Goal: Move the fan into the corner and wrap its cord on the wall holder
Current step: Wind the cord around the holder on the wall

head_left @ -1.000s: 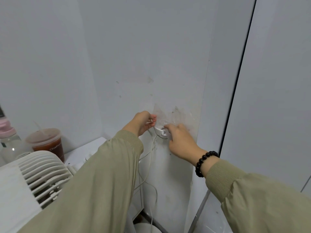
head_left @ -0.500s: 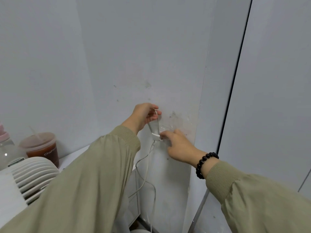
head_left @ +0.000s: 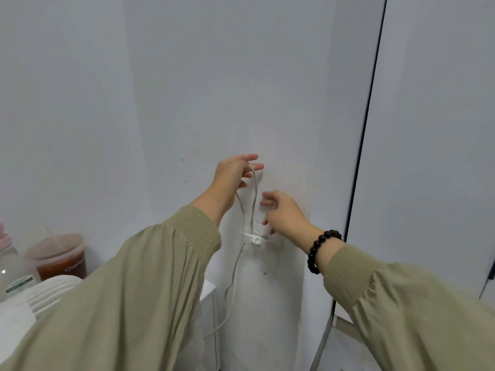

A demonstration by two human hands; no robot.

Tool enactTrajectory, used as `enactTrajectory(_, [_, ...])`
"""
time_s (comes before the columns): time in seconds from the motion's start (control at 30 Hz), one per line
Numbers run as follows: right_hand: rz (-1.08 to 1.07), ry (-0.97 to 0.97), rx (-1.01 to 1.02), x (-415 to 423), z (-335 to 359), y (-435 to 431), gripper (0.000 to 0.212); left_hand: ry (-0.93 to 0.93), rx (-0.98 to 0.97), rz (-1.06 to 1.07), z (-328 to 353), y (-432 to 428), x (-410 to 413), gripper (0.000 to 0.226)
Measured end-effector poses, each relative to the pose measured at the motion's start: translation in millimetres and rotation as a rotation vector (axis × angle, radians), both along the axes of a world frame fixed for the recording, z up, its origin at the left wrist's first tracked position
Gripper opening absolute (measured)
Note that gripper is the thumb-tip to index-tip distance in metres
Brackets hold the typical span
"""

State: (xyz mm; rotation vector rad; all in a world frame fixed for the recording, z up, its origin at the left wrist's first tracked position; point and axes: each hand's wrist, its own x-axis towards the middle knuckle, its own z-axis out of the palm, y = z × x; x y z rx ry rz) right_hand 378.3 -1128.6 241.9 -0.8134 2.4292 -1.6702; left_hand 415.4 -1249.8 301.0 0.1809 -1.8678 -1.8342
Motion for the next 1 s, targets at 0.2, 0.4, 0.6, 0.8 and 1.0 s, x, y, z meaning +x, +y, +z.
enactTrajectory(0.2, [-0.01,0.007,0.114,-1,20,-6,0.017,-0.036,-0.454,0.113,6,-11,1,0.036])
enactTrajectory(0.4, [-0.336,0.252,0.038,7,5,3,0.042,-0.273,-1.299,0.436,-11,-18,2,0.015])
enactTrajectory(0.6, [-0.425,0.321,-0.064,23,4,11,0.025,-0.277,-1.262,0.297,-6,-21,17,0.02])
enactTrajectory(0.8, [-0.482,0.492,0.041,17,44,42,0.031,-0.066,-1.243,0.277,6,14,23,0.025])
enactTrajectory(1.0, [-0.658,0.032,-0.362,18,18,73,0.008,-0.143,-1.288,0.113,8,44,33,0.025])
